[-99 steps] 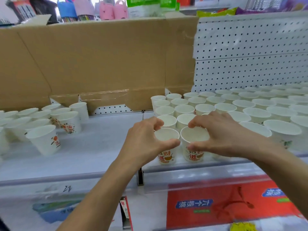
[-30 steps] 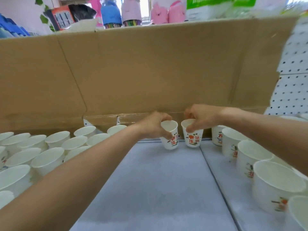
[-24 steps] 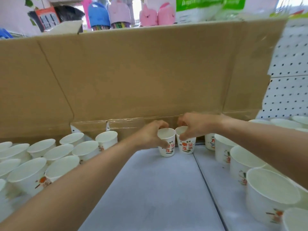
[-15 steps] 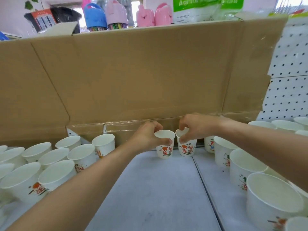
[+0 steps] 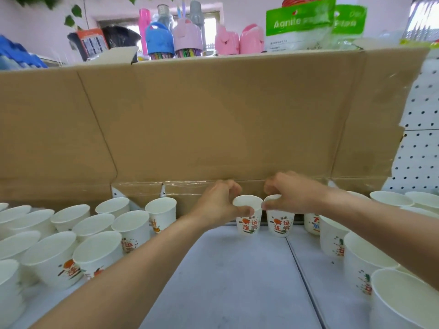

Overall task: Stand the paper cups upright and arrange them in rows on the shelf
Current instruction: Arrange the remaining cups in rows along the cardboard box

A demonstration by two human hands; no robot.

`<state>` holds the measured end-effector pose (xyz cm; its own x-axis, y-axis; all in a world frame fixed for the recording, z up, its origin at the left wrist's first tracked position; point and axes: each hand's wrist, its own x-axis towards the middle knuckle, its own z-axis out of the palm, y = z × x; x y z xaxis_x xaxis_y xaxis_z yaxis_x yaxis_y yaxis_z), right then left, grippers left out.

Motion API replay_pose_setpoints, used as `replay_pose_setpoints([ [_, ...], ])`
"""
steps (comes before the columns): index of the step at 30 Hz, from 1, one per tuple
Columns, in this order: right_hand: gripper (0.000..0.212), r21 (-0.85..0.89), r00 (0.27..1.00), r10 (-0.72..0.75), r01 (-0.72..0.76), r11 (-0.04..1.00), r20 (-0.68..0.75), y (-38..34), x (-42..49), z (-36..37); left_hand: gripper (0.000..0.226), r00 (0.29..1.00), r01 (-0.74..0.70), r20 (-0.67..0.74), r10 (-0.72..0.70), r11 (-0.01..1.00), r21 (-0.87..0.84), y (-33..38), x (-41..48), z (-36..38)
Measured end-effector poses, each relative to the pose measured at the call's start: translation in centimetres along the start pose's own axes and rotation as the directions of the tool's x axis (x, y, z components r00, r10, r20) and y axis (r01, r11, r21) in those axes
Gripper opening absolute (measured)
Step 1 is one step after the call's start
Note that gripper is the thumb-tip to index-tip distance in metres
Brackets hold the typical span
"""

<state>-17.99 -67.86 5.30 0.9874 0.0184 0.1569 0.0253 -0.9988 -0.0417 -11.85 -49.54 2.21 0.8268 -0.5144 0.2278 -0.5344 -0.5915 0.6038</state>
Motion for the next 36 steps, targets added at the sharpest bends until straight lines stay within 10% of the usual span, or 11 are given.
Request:
replay_pose_setpoints([
  [15, 0.040, 0.235, 0.921, -0.390, 0.377, 0.896, 0.011, -16.8, 8.9, 3.1, 0.058, 0.915, 0.357, 0.033, -0.403, 0.843, 0.403, -9.3, -7.6, -14.3],
  [27, 0.013, 0.085, 0.919, -0.382, 0.390, 0.917, -0.098, -15.1, 6.7, 2.0, 0.072, 0.907, 0.381, 0.006, -0.422, 0.825, 0.417, -9.3, -6.8, -13.4],
  [36, 0.011, 0.147, 0.924, -0.347, 0.325, 0.934, 0.163, -6.0, -3.3, -2.1, 0.047, 0.959, 0.187, 0.160, -0.235, 0.945, 0.267, -3.6, -8.1, -7.8],
])
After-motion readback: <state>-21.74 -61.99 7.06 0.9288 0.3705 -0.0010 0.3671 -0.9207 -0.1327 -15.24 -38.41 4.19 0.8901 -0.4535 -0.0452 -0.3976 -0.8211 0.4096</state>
